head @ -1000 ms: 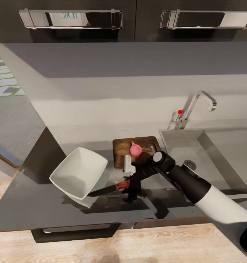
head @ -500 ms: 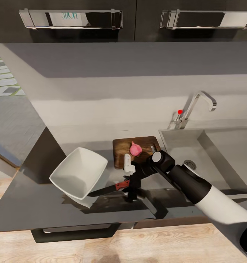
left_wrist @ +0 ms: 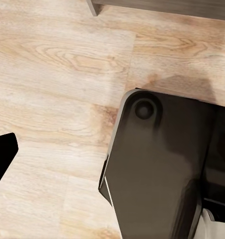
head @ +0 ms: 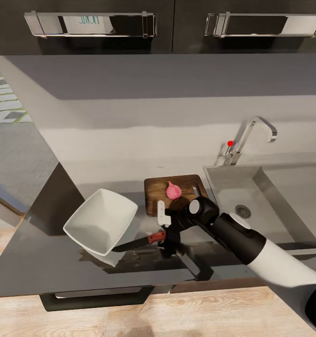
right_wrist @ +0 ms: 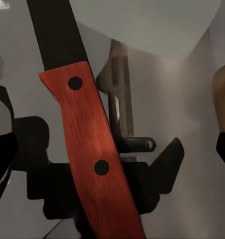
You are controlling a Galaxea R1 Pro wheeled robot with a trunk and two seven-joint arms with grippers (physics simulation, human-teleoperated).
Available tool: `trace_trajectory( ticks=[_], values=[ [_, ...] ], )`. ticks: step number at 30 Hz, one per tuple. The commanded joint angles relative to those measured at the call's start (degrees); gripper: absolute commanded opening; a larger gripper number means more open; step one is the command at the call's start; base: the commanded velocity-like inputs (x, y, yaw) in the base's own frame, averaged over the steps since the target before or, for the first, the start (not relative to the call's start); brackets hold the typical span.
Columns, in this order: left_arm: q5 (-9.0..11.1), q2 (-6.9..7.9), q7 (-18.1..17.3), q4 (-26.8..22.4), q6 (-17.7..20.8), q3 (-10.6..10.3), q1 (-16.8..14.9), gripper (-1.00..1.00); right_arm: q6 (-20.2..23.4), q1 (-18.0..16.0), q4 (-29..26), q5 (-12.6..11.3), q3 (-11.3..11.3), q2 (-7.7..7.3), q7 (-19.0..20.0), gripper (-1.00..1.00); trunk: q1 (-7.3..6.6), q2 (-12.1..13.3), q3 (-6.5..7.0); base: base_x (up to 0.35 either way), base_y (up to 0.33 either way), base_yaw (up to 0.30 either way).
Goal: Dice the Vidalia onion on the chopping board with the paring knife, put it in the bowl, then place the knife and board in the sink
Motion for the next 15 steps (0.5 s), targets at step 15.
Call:
trace_trajectory(
  ticks=[15],
  values=[
    [0.2, 0.1, 0.6, -0.2, -0.1, -0.4, 0.0, 1.0, 0.8, -0.1, -0.1, 0.6, 0.2, 0.63, 0.2, 1.0, 0.03, -0.1, -0.08, 0.0, 0.0, 0.0]
  ],
)
